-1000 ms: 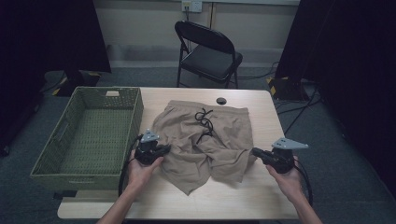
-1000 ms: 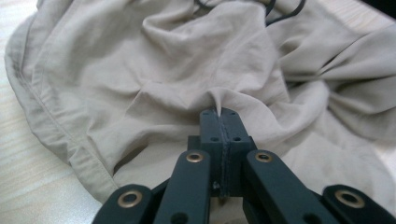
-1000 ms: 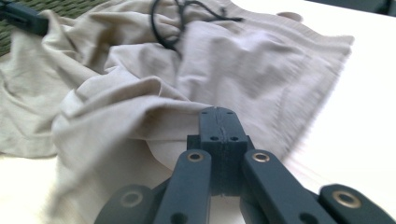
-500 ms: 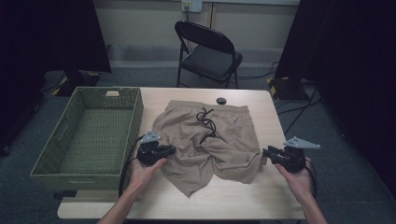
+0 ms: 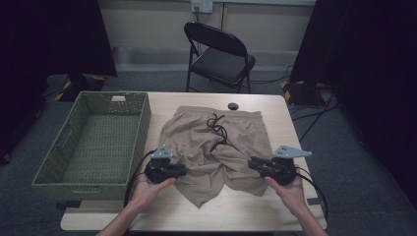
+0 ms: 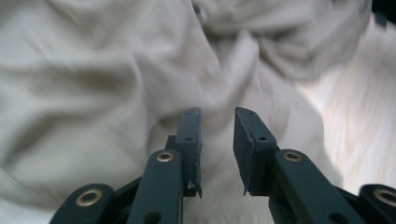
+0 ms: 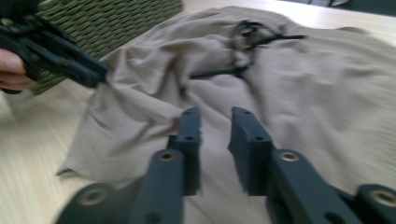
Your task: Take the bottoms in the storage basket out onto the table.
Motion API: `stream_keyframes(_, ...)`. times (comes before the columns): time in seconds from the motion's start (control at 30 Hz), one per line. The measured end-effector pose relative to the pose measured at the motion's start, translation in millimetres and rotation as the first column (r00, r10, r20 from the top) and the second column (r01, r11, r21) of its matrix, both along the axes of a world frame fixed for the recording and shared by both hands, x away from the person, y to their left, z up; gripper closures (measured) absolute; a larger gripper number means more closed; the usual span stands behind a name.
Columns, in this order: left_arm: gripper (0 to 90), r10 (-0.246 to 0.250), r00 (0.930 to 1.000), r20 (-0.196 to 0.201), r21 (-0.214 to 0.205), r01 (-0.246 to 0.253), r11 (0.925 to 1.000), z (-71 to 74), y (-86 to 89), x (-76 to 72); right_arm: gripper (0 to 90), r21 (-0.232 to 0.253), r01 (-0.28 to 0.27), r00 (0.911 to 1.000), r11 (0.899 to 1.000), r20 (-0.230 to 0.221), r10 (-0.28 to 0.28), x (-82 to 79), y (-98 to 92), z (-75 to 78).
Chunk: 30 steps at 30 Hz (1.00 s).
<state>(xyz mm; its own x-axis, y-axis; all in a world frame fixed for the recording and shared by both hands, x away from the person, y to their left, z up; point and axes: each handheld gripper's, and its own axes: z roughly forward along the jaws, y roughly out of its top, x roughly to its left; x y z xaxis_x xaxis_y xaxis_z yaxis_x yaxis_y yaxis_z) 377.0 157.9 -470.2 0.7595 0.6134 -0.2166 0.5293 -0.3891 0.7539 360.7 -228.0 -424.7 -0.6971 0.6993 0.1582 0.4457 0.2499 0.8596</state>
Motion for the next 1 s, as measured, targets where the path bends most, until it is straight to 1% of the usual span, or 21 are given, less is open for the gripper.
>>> stream_keyframes(0.03, 72.5, 0.015, 0.9999, -0.007, -0.018, -0.015, 0.9997, -3.4, 2.6, -0.8, 81.3, 0.001, -0.014, 0.9998, 1.000, -0.017, 0.014, 1.4, 5.6, -1.8)
stream_keyframes(0.07, 72.1, 0.021, 0.9997, -0.012, -0.033, -0.021, 0.9992, -4.2, 3.5, 0.3, 82.6, -0.029, -0.059, 0.9980, 0.998, -0.026, 0.058, 4.6, 22.7, -8.9)
stream_keyframes(0.1, 71.7, 0.045, 0.9988, -0.017, -0.052, -0.046, 0.9976, -4.5, 3.8, 3.5, 81.1, -0.036, -0.071, 0.9970, 0.997, -0.034, 0.070, 5.8, 27.8, -12.0)
stream_keyframes(0.13, 70.9, 0.053, 0.9985, -0.013, -0.050, -0.054, 0.9973, -5.9, 3.2, 6.0, 79.2, -0.048, -0.082, 0.9959, 0.995, -0.043, 0.080, 7.7, 33.8, -16.4)
stream_keyframes(0.2, 70.3, 0.062, 0.9979, -0.017, -0.028, -0.062, 0.9977, -11.2, 1.3, 9.1, 75.6, -0.084, -0.097, 0.9941, 0.992, -0.055, 0.093, 10.4, 43.2, -25.2)
stream_keyframes(0.3, 69.4, 0.062, 0.9976, -0.029, -0.005, -0.062, 0.9980, -16.2, -0.7, 10.3, 66.6, -0.124, -0.119, 0.9911, 0.985, -0.074, 0.111, 10.2, 50.0, -38.0)
stream_keyframes(0.4, 68.5, 0.067, 0.9973, -0.030, 0.006, -0.066, 0.9978, -18.5, -1.9, 10.6, 55.8, -0.196, -0.146, 0.9878, 0.970, -0.082, 0.133, 8.1, 55.3, -47.2)
stream_keyframes(0.5, 67.3, 0.071, 0.9968, -0.037, 0.007, -0.070, 0.9975, -20.0, -3.3, 10.7, 49.6, -0.222, -0.141, 0.9883, 0.965, -0.088, 0.124, 10.1, 56.5, -53.6)
stream_keyframes(0.53, 66.8, 0.069, 0.9969, -0.036, 0.014, -0.069, 0.9975, -20.5, -3.8, 10.7, 47.9, -0.231, -0.148, 0.9867, 0.962, -0.100, 0.128, 10.9, 57.4, -56.7)
stream_keyframes(0.57, 66.6, 0.070, 0.9971, -0.031, 0.022, -0.069, 0.9974, -21.1, -4.5, 10.2, 44.3, -0.253, -0.155, 0.9853, 0.955, -0.110, 0.131, 11.1, 59.1, -60.1)
stream_keyframes(0.63, 65.9, 0.070, 0.9971, -0.032, 0.031, -0.069, 0.9971, -21.2, -5.3, 9.6, 42.1, -0.294, -0.173, 0.9833, 0.940, -0.108, 0.147, 9.9, 61.8, -65.2)
stream_keyframes(0.67, 65.2, 0.070, 0.9971, -0.032, 0.031, -0.069, 0.9971, -21.2, -5.3, 9.6, 42.1, -0.294, -0.173, 0.9833, 0.940, -0.108, 0.147, 9.9, 61.8, -65.2)
stream_keyframes(0.73, 65.2, 0.072, 0.9967, -0.036, 0.036, -0.071, 0.9968, -21.5, -5.5, 9.8, 44.6, -0.326, -0.167, 0.9849, 0.931, -0.099, 0.142, 10.3, 62.9, -69.4)
stream_keyframes(0.77, 65.1, 0.082, 0.9960, -0.035, 0.050, -0.080, 0.9955, -22.5, -5.2, 10.5, 52.8, -0.325, -0.165, 0.9854, 0.931, -0.094, 0.142, 10.4, 62.5, -69.4)
stream_keyframes(0.8, 65.1, 0.082, 0.9960, -0.035, 0.050, -0.080, 0.9955, -22.5, -5.2, 10.5, 61.8, -0.329, -0.158, 0.9868, 0.931, -0.086, 0.137, 10.2, 61.9, -68.5)
stream_keyframes(0.83, 65.1, 0.087, 0.9953, -0.041, 0.069, -0.084, 0.9941, -24.5, -4.3, 11.7, 70.9, -0.343, -0.138, 0.9901, 0.929, -0.071, 0.121, 10.3, 60.9, -67.8)
stream_keyframes(0.87, 65.4, 0.096, 0.9947, -0.038, 0.063, -0.093, 0.9936, -25.0, -3.6, 12.2, 78.4, -0.346, -0.122, 0.9922, 0.930, -0.068, 0.105, 11.2, 58.9, -67.6)
stream_keyframes(0.9, 65.5, 0.104, 0.9940, -0.035, 0.072, -0.101, 0.9922, -24.5, -2.5, 12.8, 83.7, -0.346, -0.112, 0.9932, 0.932, -0.070, 0.093, 12.0, 56.4, -66.9)
stream_keyframes(0.93, 65.4, 0.104, 0.9940, -0.035, 0.072, -0.101, 0.9922, -24.5, -2.5, 12.8, 83.7, -0.346, -0.112, 0.9932, 0.932, -0.070, 0.093, 12.0, 56.4, -66.9)
stream_keyframes(0.97, 65.5, 0.119, 0.9927, -0.019, 0.090, -0.117, 0.9890, -24.0, -0.7, 13.3, 87.6, -0.321, -0.086, 0.9960, 0.943, -0.048, 0.075, 12.8, 48.7, -60.6)
stream_keyframes(1.0, 65.4, 0.119, 0.9927, -0.019, 0.090, -0.117, 0.9890, -24.0, -0.7, 13.3, 87.6, -0.321, -0.086, 0.9960, 0.943, -0.048, 0.075, 12.8, 48.7, -60.6)
